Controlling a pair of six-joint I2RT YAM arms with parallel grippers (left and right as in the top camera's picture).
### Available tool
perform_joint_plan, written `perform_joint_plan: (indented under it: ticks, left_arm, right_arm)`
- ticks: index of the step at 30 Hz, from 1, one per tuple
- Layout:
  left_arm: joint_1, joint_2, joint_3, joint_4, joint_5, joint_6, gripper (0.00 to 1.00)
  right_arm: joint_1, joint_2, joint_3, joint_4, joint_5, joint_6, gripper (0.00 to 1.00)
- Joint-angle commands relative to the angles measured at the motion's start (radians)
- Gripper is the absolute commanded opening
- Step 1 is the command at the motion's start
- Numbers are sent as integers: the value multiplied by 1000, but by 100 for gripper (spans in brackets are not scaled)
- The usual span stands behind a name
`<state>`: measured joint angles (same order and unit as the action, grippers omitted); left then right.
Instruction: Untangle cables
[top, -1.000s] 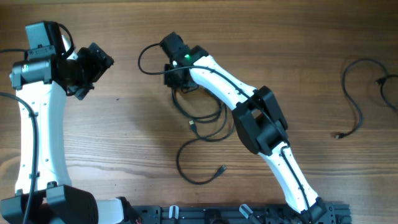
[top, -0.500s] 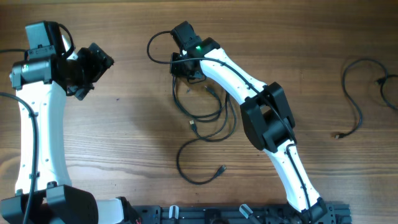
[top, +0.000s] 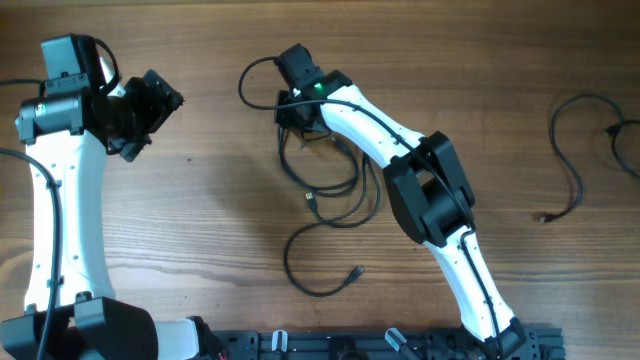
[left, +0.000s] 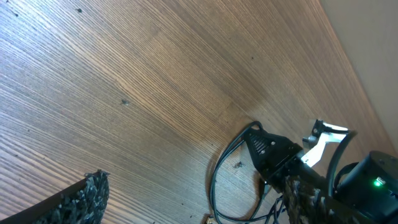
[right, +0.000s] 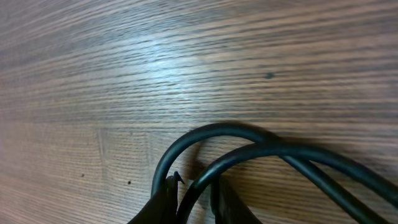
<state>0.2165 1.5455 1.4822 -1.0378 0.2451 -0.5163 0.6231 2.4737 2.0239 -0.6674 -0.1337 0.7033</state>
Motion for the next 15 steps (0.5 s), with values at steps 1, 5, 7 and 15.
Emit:
perform_joint_plan:
  ticks: [1,5,7,15]
  left_arm:
    - [4,7,8,0,1,16,92]
    - [4,7,8,-1,0,16,92]
    - [4,7,8,-3,1,16,92]
    - [-6,7,8,-19,23,25,89]
  right_arm:
    - [42,-18,-20,-2,3,-190,21]
    - [80,-18,-20,-60,30,-328,17]
    - [90,-18,-20,-103,30,-352,6]
    - [34,-141,37,-323,-133,-362,4]
